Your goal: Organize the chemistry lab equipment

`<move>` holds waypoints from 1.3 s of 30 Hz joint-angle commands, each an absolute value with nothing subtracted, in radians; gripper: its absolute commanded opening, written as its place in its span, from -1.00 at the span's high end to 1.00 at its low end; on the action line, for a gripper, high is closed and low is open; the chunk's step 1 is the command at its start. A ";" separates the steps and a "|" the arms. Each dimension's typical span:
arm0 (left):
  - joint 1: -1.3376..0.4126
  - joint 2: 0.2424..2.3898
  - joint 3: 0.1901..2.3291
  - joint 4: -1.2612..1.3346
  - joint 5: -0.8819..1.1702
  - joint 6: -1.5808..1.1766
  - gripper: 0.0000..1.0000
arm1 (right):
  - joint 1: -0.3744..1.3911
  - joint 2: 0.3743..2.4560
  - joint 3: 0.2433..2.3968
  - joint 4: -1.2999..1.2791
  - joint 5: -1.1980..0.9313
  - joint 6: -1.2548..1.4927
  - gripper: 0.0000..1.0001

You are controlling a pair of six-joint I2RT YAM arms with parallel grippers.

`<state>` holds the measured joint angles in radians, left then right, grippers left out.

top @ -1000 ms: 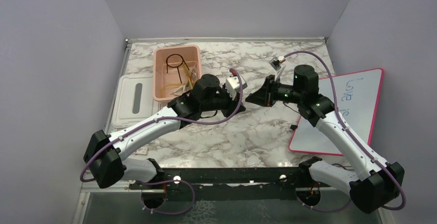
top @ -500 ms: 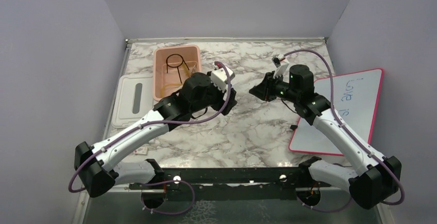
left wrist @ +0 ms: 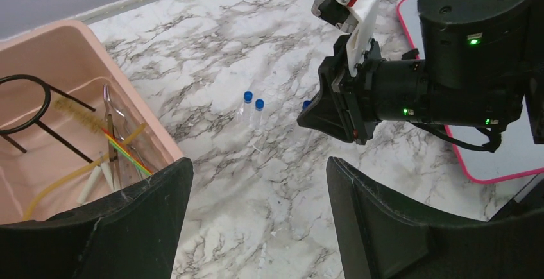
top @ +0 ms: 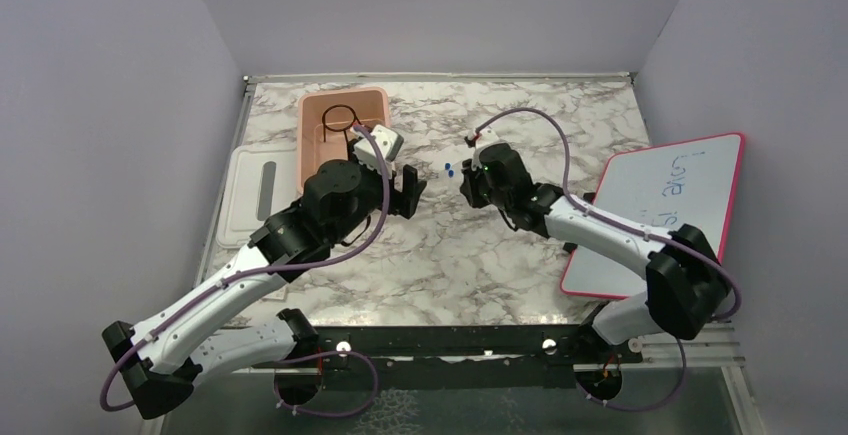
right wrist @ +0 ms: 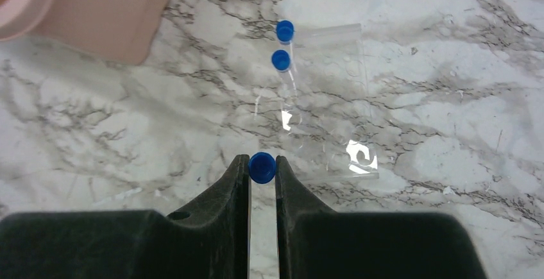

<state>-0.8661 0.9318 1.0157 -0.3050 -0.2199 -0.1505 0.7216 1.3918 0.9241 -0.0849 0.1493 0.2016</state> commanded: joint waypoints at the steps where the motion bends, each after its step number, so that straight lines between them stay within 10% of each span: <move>1: -0.868 0.878 0.989 -0.265 -0.327 -0.171 -0.57 | 0.733 1.495 0.982 0.035 0.280 0.161 0.89; 39: -0.868 0.812 0.953 -0.218 -0.327 -0.150 -0.57 | 0.752 1.748 1.029 0.128 0.291 0.089 0.68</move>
<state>-0.8661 0.8188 0.9565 -0.2409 -0.3237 -0.1577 0.7399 1.7241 1.0367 0.0814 0.2764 0.1169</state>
